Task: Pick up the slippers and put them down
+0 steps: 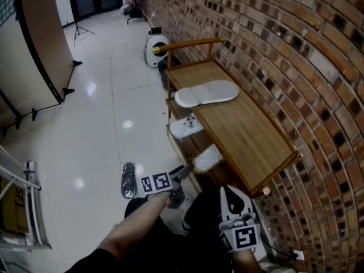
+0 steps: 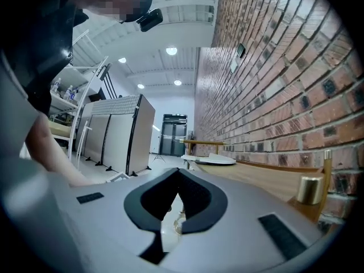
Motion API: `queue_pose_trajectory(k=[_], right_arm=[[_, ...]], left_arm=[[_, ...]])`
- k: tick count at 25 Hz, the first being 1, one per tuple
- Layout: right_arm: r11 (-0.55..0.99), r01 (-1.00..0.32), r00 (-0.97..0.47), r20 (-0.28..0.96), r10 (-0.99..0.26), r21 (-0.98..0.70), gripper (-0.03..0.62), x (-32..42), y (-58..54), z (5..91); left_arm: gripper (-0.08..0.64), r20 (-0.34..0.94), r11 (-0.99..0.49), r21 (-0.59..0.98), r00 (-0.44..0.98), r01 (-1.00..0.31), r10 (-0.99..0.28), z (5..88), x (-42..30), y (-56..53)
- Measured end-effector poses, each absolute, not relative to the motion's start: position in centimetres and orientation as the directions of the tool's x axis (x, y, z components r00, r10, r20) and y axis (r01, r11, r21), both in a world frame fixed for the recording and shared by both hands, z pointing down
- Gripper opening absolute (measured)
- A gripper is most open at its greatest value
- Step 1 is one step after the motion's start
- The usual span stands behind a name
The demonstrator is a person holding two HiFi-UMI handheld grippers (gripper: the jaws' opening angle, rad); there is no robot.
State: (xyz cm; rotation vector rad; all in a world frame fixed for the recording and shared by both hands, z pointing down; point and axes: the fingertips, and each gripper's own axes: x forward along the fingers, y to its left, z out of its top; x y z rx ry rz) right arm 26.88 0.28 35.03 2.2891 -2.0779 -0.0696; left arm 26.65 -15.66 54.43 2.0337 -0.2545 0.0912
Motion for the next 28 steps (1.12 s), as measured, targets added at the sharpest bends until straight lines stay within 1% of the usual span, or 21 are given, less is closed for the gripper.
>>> queue_pose_trajectory(k=[1,2,3,9,12,13,15,16,18,22,28], right_arm=[[-0.095,-0.994,0.095,0.001,-0.995,0.061,0.009,27.1,0.0,35.2],[-0.094,-0.994,0.094,0.002,-0.996,0.057,0.009,27.3,-0.2,35.4],[-0.092,-0.994,0.093,0.005,-0.996,0.055,0.009,27.4,-0.4,35.5],[-0.087,-0.995,0.088,0.027,-0.996,0.051,0.009,28.1,-1.0,36.0],[-0.092,-0.995,0.094,0.034,-0.995,0.045,0.009,28.3,-0.8,36.2],[-0.095,-0.995,0.096,0.037,-0.995,0.044,0.009,28.4,-0.8,36.3],[-0.098,-0.994,0.1,0.042,-0.994,0.045,0.009,28.5,-0.6,36.4],[-0.1,-0.994,0.102,0.044,-0.994,0.046,0.009,28.5,-0.6,36.5],[-0.102,-0.994,0.104,0.043,-0.994,0.047,0.009,28.5,-0.6,36.5],[-0.102,-0.993,0.103,0.033,-0.994,0.053,0.009,28.2,-0.6,36.1],[-0.073,-0.995,0.074,0.005,-0.997,0.061,0.009,26.2,-0.9,34.9]], left_arm=[[0.297,0.186,-0.435,0.872,0.974,-0.224,-0.129,55.1,27.2,-15.7],[0.299,0.2,-0.434,0.871,0.973,-0.23,-0.115,55.7,27.7,-15.6],[0.315,0.209,-0.428,0.873,0.972,-0.233,-0.103,56.3,28.2,-15.5],[0.318,0.174,-0.274,0.943,0.981,-0.19,-0.082,58.0,30.9,-15.9],[0.31,0.184,-0.255,0.947,0.981,-0.194,-0.062,58.8,31.7,-15.6],[0.265,0.185,-0.256,0.947,0.981,-0.194,-0.059,58.9,31.8,-15.4],[0.114,0.175,-0.26,0.948,0.983,-0.184,-0.058,58.7,31.9,-15.3],[0.081,0.164,-0.26,0.95,0.985,-0.173,-0.057,58.4,32.0,-15.2],[0.068,0.138,-0.26,0.954,0.989,-0.147,-0.056,57.7,32.0,-15.3],[0.065,0.094,-0.29,0.951,0.994,-0.106,-0.058,56.1,31.2,-15.3],[0.064,0.054,-0.303,0.95,0.996,-0.073,-0.071,54.3,26.9,-15.0]])
